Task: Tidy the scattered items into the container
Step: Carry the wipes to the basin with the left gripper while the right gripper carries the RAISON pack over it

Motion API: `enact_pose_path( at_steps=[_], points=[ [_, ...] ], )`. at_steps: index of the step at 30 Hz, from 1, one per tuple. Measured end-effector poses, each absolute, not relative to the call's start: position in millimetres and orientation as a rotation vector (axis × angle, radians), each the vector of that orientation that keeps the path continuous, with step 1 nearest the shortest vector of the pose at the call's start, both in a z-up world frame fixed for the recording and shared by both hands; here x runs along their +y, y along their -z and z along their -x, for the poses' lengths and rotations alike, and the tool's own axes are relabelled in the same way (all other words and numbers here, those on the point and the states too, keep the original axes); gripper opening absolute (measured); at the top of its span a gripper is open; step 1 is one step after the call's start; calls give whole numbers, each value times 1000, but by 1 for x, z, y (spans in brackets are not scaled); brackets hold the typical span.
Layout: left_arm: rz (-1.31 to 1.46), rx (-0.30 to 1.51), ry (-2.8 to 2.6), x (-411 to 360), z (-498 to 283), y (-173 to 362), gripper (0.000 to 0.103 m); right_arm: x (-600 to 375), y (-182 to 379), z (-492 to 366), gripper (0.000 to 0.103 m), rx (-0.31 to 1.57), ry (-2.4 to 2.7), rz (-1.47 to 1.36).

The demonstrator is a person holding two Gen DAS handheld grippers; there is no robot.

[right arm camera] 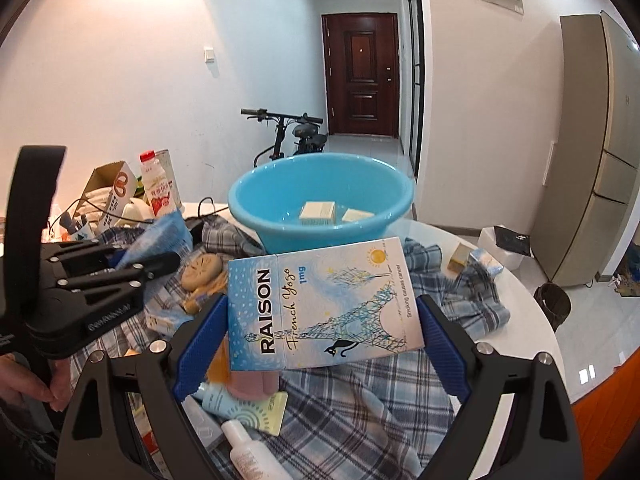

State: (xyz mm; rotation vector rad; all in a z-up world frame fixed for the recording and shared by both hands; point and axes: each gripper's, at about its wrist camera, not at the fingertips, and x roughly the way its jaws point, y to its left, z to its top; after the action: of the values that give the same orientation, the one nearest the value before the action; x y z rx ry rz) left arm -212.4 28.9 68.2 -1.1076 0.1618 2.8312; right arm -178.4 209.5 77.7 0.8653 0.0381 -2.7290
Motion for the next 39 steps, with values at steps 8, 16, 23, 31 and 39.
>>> enact_pose_path(
  at_steps=[8, 16, 23, 31, 39],
  points=[
    [1129, 188, -2830, 30, 235, -69, 19, 207, -84, 199, 91, 35, 2710, -874],
    [1095, 204, -2844, 27, 250, -83, 19, 203, -95, 226, 91, 57, 2718, -873],
    [1060, 231, -2828, 29, 264, -91, 19, 203, -110, 248, 91, 51, 2747, -845],
    [1057, 150, -2776, 27, 297, -99, 19, 200, -121, 276, 91, -21, 2785, -817],
    [1050, 137, -2802, 26, 337, -102, 19, 197, -120, 317, 91, -45, 2815, -827]
  ],
)
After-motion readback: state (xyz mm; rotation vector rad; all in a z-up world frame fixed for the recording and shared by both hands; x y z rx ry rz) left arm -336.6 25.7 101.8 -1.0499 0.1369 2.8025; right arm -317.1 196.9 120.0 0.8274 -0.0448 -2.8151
